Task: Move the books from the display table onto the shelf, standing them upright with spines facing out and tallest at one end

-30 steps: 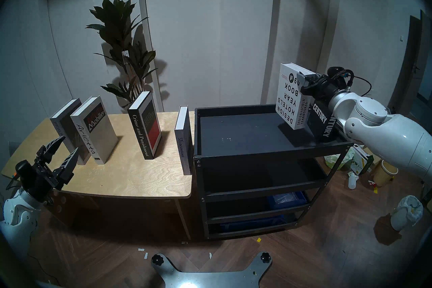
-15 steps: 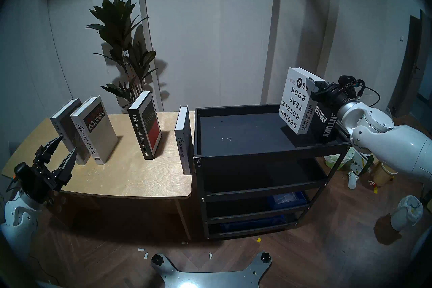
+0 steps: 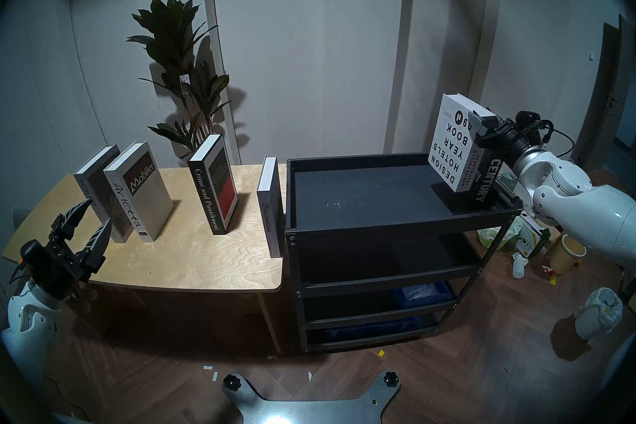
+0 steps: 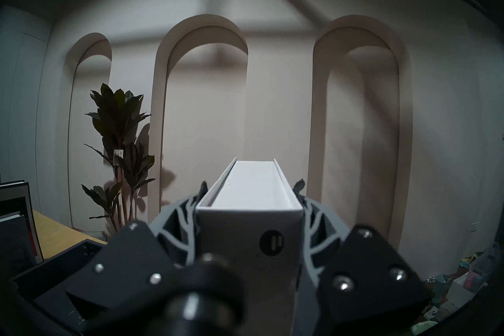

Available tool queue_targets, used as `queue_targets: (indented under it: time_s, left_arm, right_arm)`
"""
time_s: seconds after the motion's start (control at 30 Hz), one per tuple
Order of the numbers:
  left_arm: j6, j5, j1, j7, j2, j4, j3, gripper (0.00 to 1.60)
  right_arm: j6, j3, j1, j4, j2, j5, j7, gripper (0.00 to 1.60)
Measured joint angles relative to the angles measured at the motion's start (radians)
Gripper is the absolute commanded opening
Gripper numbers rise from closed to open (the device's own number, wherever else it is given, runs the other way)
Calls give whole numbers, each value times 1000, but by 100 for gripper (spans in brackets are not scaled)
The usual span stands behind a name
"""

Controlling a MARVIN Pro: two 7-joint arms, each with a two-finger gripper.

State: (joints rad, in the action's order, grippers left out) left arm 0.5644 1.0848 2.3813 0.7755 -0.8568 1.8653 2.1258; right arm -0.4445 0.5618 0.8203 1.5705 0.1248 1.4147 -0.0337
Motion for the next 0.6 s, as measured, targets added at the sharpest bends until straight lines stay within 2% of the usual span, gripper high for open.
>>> queue_targets:
  time_s: [0.6]
  left_arm:
    - [10, 14, -18, 33, 0, -13, -6, 160]
  right_arm:
    - [-40, 42, 112, -84, -5, 17, -59, 0]
